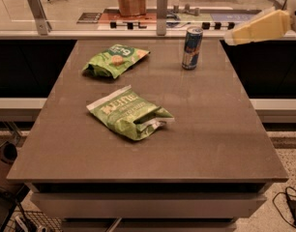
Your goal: Knock redbull can over
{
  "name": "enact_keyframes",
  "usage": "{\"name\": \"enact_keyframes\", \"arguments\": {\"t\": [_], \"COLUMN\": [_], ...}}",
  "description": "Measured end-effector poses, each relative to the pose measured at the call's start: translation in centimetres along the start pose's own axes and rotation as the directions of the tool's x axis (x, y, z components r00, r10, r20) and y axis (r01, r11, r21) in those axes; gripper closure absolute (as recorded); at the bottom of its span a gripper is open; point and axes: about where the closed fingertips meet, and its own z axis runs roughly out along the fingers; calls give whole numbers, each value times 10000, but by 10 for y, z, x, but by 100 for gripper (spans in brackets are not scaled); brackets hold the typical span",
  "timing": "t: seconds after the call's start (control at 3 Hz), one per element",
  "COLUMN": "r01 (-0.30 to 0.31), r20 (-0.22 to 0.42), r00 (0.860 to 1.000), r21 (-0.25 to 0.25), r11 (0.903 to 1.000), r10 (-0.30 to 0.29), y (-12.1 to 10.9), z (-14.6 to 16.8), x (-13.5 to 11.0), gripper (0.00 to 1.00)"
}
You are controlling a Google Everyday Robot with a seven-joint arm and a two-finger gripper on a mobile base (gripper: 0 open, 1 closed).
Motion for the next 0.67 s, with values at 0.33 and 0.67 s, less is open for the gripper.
{"name": "enact_keyframes", "arguments": {"t": [0.33,0.67], "r01": [-349,-640], "r20": [633,1093], "r00": [9973,9915], "r21": [-234,-599], "r11": [9991,9962], "r10": [364,702], "y": [0,3], "z": [30,58], "x": [-1,-1], "gripper": [0,0]}}
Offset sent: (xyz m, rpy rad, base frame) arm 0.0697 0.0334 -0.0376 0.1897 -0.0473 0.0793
